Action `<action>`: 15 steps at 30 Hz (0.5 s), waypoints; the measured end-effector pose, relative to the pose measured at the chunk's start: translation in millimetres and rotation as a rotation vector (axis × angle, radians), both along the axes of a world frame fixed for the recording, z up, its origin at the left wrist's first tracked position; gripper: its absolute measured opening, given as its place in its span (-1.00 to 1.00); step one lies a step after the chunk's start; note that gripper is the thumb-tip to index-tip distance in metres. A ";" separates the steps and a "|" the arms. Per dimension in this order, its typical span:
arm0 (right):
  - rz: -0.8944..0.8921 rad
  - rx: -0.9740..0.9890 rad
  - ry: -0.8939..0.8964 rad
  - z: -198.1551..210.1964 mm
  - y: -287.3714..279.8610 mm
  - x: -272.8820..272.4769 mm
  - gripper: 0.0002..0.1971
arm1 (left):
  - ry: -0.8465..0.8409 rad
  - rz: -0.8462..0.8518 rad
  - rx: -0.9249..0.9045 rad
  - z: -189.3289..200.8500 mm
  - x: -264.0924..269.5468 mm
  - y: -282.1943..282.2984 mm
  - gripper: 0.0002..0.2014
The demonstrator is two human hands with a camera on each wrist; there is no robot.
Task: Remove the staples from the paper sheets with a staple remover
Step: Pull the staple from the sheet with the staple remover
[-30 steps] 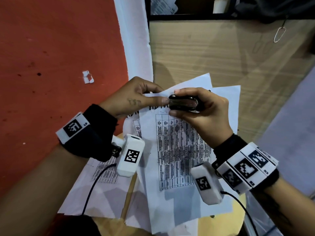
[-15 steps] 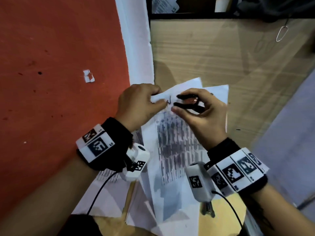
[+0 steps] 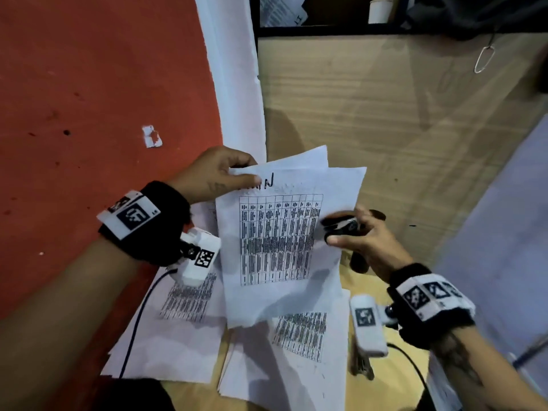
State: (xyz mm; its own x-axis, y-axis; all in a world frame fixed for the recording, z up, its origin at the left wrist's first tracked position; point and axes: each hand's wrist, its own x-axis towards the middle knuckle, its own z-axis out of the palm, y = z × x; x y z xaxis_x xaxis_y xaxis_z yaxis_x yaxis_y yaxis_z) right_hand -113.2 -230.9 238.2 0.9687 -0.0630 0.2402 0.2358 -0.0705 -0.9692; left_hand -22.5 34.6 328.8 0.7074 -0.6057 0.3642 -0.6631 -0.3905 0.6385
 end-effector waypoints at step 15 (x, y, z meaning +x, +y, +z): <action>0.058 0.380 0.080 42.9 -22.0 20.6 -0.19 | 0.350 0.127 -0.788 -43.3 4.0 -6.6 -0.25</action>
State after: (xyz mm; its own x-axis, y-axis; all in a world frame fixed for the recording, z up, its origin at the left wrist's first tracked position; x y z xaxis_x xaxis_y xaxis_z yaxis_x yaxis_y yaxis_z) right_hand -92.5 -252.9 281.1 0.9879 -0.0779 0.1339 0.1516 0.3085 -0.9391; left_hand -18.6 28.0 285.5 0.9024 -0.1775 0.3927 -0.3593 0.1933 0.9130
